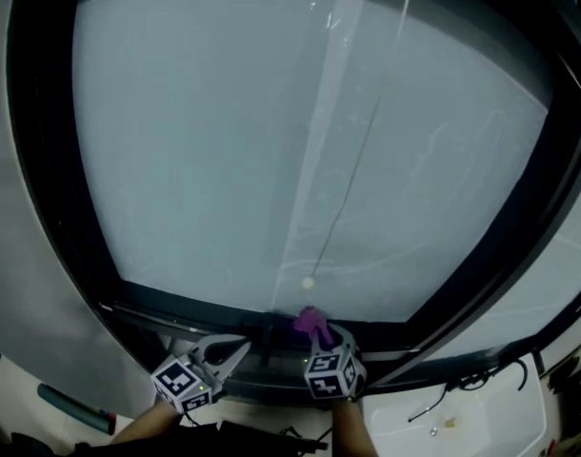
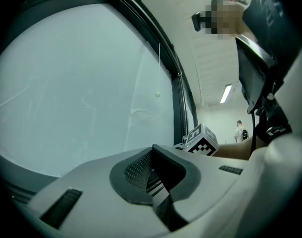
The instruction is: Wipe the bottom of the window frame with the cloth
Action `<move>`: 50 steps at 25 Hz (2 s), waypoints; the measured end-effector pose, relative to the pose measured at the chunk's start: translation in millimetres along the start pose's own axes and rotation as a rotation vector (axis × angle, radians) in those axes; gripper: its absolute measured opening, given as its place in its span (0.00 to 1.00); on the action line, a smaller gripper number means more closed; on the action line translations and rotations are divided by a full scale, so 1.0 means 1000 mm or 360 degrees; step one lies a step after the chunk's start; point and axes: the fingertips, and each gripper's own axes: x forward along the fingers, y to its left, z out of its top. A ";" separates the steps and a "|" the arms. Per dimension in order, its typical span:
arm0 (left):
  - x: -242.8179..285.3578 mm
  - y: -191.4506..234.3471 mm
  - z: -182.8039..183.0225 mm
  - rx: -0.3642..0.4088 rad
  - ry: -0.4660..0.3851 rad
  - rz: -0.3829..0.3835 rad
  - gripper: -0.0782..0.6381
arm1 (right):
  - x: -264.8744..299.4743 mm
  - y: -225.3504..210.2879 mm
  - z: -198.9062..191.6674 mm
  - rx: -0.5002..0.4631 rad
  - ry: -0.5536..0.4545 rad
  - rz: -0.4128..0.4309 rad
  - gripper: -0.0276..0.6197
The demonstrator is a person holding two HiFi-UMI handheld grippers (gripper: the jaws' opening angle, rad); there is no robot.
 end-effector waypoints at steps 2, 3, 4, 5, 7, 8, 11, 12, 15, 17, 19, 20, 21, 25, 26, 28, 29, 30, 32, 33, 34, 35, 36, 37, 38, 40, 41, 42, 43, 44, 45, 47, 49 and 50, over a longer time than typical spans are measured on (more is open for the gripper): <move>0.007 0.002 0.000 0.0024 -0.0008 -0.0040 0.11 | 0.000 -0.007 -0.006 -0.0005 0.0037 -0.0039 0.16; 0.010 0.001 -0.001 0.0022 -0.0011 -0.0062 0.11 | -0.001 -0.012 -0.008 -0.0002 0.0053 -0.0061 0.16; 0.013 0.001 -0.001 0.0010 -0.0015 -0.0083 0.11 | -0.002 -0.015 -0.010 0.0003 0.0067 -0.0081 0.16; 0.016 0.000 0.000 -0.0005 -0.0017 -0.0104 0.11 | -0.004 -0.019 -0.012 0.0011 0.0078 -0.0098 0.16; 0.021 -0.003 0.003 -0.0038 -0.0009 -0.0148 0.11 | -0.006 -0.024 -0.015 0.0023 0.0095 -0.0124 0.16; 0.024 -0.004 0.005 -0.0052 -0.0002 -0.0167 0.11 | -0.007 -0.027 -0.017 0.0030 0.0104 -0.0134 0.16; 0.032 -0.006 0.007 -0.0062 0.0005 -0.0205 0.11 | -0.009 -0.036 -0.027 0.0068 0.0136 -0.0171 0.16; 0.034 -0.006 0.005 -0.0051 0.0014 -0.0214 0.11 | -0.010 -0.039 -0.030 0.0084 0.0142 -0.0183 0.16; 0.037 -0.002 -0.004 0.0003 0.0008 -0.0227 0.11 | -0.013 -0.046 -0.035 0.0134 0.0141 -0.0203 0.16; 0.038 -0.001 -0.005 0.0002 -0.0006 -0.0234 0.11 | -0.013 -0.052 -0.038 0.0141 0.0142 -0.0233 0.16; 0.041 -0.001 -0.006 -0.0007 -0.0003 -0.0248 0.11 | -0.014 -0.059 -0.041 0.0132 0.0149 -0.0266 0.16; 0.043 -0.002 -0.007 -0.0012 0.0000 -0.0257 0.11 | -0.014 -0.062 -0.043 0.0130 0.0154 -0.0277 0.16; 0.045 -0.002 -0.007 -0.0016 0.0002 -0.0266 0.11 | -0.015 -0.064 -0.045 0.0132 0.0161 -0.0285 0.16; 0.052 -0.003 -0.010 -0.0017 0.0019 -0.0276 0.11 | -0.018 -0.075 -0.050 0.0154 0.0185 -0.0313 0.16; 0.054 -0.003 -0.009 -0.0017 0.0022 -0.0279 0.11 | -0.019 -0.076 -0.053 0.0162 0.0191 -0.0317 0.16; 0.057 -0.003 -0.009 -0.0022 0.0025 -0.0293 0.11 | -0.019 -0.079 -0.057 0.0172 0.0200 -0.0320 0.16; 0.057 -0.003 -0.009 -0.0028 0.0025 -0.0298 0.11 | -0.020 -0.082 -0.058 0.0173 0.0206 -0.0325 0.16; 0.057 -0.003 -0.008 -0.0035 0.0021 -0.0301 0.11 | -0.021 -0.085 -0.060 0.0174 0.0213 -0.0336 0.16; 0.057 -0.003 -0.008 -0.0056 0.0009 -0.0302 0.11 | -0.023 -0.092 -0.065 0.0180 0.0227 -0.0356 0.16; 0.056 -0.003 -0.008 -0.0069 0.0005 -0.0302 0.11 | -0.023 -0.096 -0.067 0.0183 0.0234 -0.0364 0.16; 0.056 -0.002 -0.008 -0.0082 0.0003 -0.0303 0.11 | -0.024 -0.099 -0.069 0.0185 0.0241 -0.0371 0.16; 0.056 -0.003 -0.008 -0.0090 0.0001 -0.0306 0.11 | -0.026 -0.102 -0.070 0.0185 0.0248 -0.0379 0.16; 0.056 -0.003 -0.007 -0.0091 0.0001 -0.0310 0.11 | -0.026 -0.104 -0.071 0.0184 0.0253 -0.0387 0.16; 0.056 -0.003 -0.008 -0.0083 0.0004 -0.0313 0.11 | -0.027 -0.107 -0.072 0.0182 0.0257 -0.0394 0.16; 0.056 -0.003 -0.008 -0.0065 0.0009 -0.0313 0.11 | -0.027 -0.108 -0.074 0.0181 0.0260 -0.0401 0.16; 0.056 -0.003 -0.008 -0.0026 0.0024 -0.0304 0.11 | -0.028 -0.112 -0.077 0.0186 0.0267 -0.0409 0.16; 0.056 -0.003 -0.008 -0.0022 0.0032 -0.0299 0.11 | -0.029 -0.113 -0.078 0.0190 0.0272 -0.0412 0.16; 0.056 -0.003 -0.008 -0.0031 0.0037 -0.0297 0.11 | -0.029 -0.114 -0.079 0.0193 0.0278 -0.0416 0.16; 0.056 -0.003 -0.008 -0.0045 0.0042 -0.0297 0.11 | -0.029 -0.116 -0.081 0.0196 0.0283 -0.0419 0.16; 0.056 -0.003 -0.008 -0.0060 0.0047 -0.0299 0.11 | -0.029 -0.117 -0.082 0.0197 0.0285 -0.0421 0.16; 0.056 -0.002 -0.009 -0.0074 0.0052 -0.0303 0.11 | -0.029 -0.119 -0.084 0.0196 0.0286 -0.0423 0.16; 0.057 -0.002 -0.009 -0.0100 0.0060 -0.0314 0.11 | -0.029 -0.124 -0.088 0.0195 0.0297 -0.0432 0.16; 0.057 -0.002 -0.009 -0.0109 0.0061 -0.0324 0.11 | -0.030 -0.128 -0.091 0.0196 0.0314 -0.0445 0.16; 0.057 -0.002 -0.009 -0.0109 0.0059 -0.0326 0.11 | -0.031 -0.130 -0.093 0.0196 0.0322 -0.0450 0.16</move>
